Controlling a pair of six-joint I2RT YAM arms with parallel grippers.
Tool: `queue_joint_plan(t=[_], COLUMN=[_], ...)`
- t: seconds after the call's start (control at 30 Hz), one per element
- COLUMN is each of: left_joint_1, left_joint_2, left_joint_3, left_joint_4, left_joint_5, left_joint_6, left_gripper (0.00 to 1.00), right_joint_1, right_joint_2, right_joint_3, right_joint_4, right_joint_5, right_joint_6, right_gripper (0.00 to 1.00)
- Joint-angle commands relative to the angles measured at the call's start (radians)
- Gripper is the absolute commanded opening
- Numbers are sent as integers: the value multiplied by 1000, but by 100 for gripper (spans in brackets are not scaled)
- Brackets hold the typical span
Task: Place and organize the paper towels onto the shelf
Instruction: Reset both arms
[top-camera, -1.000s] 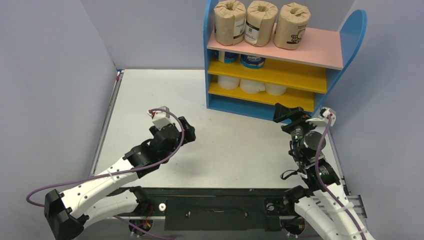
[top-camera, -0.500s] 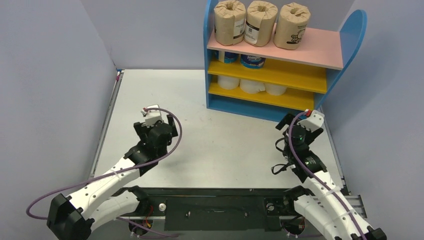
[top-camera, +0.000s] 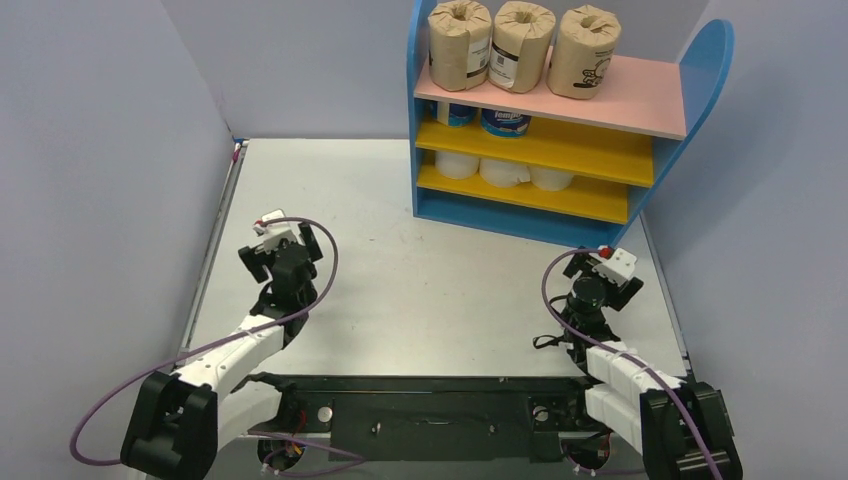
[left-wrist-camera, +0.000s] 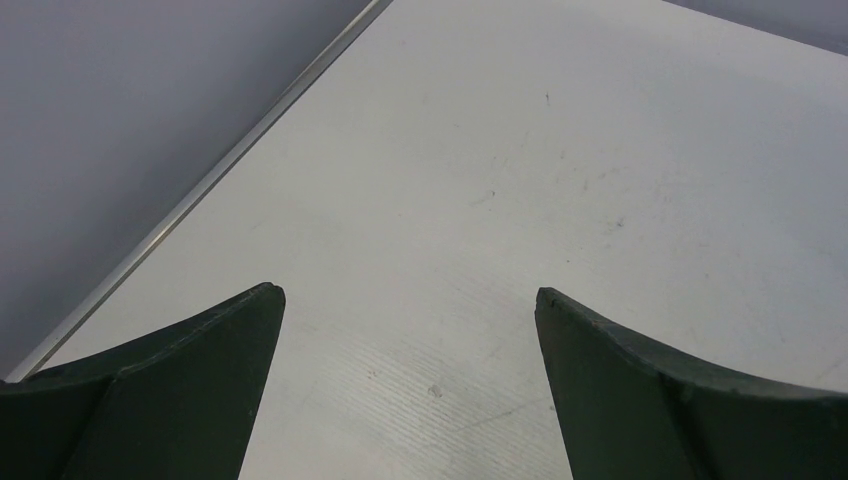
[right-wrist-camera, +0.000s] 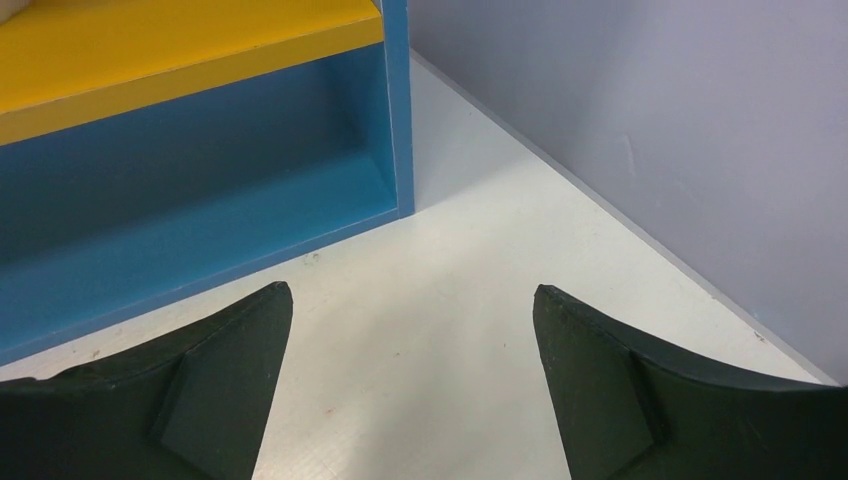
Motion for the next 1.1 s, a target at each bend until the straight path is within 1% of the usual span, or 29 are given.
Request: queue_joint_plan(t=[0.0, 0.17, 0.2, 0.23, 0.3, 0.33, 0.4, 0.47, 0.63, 0.73, 0.83, 0.87, 0.9, 0.93, 0.97, 1.0, 1.03, 1.07], left_joint_1=[48, 87, 99, 107, 141, 162, 188, 213, 257, 271, 295, 302, 312, 314, 315, 315, 316, 316], left_joint_2=[53, 119, 130, 133, 144, 155, 180, 219, 322, 384, 420, 416, 417, 421, 434, 434, 432, 435], left_joint_3=[-25, -43, -43, -40, -35, -33, -26, -28, -31, -14, -30, -52, -87, -107, -138, -147, -151, -147], left_joint_4=[195, 241, 242, 244, 257, 270, 289, 310, 412, 459, 527, 538, 590, 626, 699, 731, 732, 733], left_joint_5=[-24, -30, 1, 24, 170, 268, 384, 458, 522, 589, 639, 657, 681, 686, 694, 696, 689, 671], left_joint_6=[-35, -58, -55, -52, 10, 72, 134, 147, 140, 137, 131, 128, 126, 125, 130, 131, 126, 119], left_gripper=[96, 96, 96, 96, 96, 96, 96, 96, 96, 96, 96, 96, 96, 96, 96, 96, 96, 96], right_joint_1=[-15, -33, -37, -40, -44, -43, -43, -43, -52, -59, -79, -81, -84, -84, -84, -84, -82, -82], right_joint_2=[59, 137, 153, 162, 201, 214, 221, 210, 184, 210, 244, 248, 276, 295, 348, 379, 402, 392], right_joint_3=[-37, -37, -1, 20, 65, 88, 95, 77, 35, 19, 21, 23, 21, 18, 14, 13, 18, 28], right_joint_4=[322, 442, 424, 359, 316, 299, 283, 306, 359, 420, 448, 445, 477, 501, 557, 594, 594, 553], right_joint_5=[16, -15, -25, -62, -102, -115, -121, -118, -123, -155, -180, -197, -213, -263, -297, -373, -396, -407], right_joint_6=[-35, -63, -63, -67, -92, -97, -99, -94, -71, -66, -52, -50, -56, -79, -95, -130, -143, -146], right_gripper=[86, 86, 86, 86, 86, 86, 86, 86, 86, 86, 86, 86, 87, 87, 87, 87, 88, 89])
